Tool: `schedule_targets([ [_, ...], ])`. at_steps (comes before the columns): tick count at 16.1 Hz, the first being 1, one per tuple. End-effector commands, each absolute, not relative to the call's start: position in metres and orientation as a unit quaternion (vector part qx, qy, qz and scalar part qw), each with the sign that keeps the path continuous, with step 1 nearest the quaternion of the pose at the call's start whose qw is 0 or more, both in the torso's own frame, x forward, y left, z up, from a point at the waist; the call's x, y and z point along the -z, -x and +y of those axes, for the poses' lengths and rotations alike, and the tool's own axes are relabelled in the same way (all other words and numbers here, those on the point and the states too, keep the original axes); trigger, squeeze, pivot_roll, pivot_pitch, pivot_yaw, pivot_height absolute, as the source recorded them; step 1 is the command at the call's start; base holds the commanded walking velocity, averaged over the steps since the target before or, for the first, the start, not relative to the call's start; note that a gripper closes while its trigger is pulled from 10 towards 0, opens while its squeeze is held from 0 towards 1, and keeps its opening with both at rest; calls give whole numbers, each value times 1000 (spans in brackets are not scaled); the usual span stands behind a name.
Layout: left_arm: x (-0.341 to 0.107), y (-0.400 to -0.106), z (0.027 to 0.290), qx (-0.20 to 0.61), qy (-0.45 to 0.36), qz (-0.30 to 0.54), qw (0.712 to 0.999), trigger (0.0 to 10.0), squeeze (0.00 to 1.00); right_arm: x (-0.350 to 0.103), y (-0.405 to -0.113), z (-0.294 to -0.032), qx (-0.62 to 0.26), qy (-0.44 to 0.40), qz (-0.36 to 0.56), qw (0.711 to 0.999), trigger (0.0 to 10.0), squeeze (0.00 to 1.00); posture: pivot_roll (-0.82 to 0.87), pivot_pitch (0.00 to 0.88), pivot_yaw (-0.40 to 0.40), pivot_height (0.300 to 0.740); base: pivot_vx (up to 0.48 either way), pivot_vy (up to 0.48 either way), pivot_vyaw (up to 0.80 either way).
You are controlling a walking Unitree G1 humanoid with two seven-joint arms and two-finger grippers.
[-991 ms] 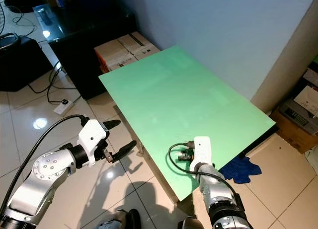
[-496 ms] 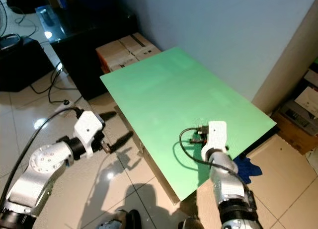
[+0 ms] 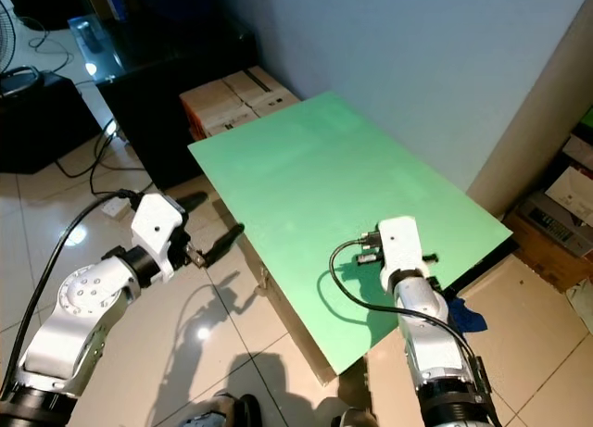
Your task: Hang keys on a hook
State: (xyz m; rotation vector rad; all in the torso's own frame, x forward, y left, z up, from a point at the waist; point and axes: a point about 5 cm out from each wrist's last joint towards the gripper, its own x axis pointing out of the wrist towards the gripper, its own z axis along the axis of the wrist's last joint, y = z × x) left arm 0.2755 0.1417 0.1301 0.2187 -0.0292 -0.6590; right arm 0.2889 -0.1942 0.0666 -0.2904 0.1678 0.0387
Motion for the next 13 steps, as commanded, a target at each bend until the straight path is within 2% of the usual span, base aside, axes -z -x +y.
schedule_targets([
  [1,-130,-278,147,303,-104,-17,947,10000,0,-73,-288,-193,-14,158,61,985,0,0,-69,68,91,740,0,0,0],
  [2,-132,-283,149,261,-83,-34,961,10000,0,-88,-285,-192,7,187,15,982,0,0,-82,70,92,740,0,0,0],
  [4,-132,-286,149,224,-69,-46,971,10000,0,-103,-279,-188,20,196,-47,979,0,0,-82,72,93,740,0,0,0],
  [7,-132,-285,147,197,-28,-63,978,10000,0,-129,-270,-181,21,119,-140,983,0,0,-112,60,97,740,0,0,0],
  [11,-126,-277,139,197,-7,-62,978,10000,0,-149,-258,-177,17,69,-171,983,0,0,-179,39,110,740,0,0,0],
  [12,-123,-276,137,202,-11,-54,978,10000,0,-152,-255,-176,21,48,-166,985,3490,0,-187,36,110,740,0,0,0],
  [13,-125,-280,135,197,-6,-57,979,10000,0,-155,-254,-173,16,41,-165,985,10000,0,-205,35,113,740,0,0,0],
])
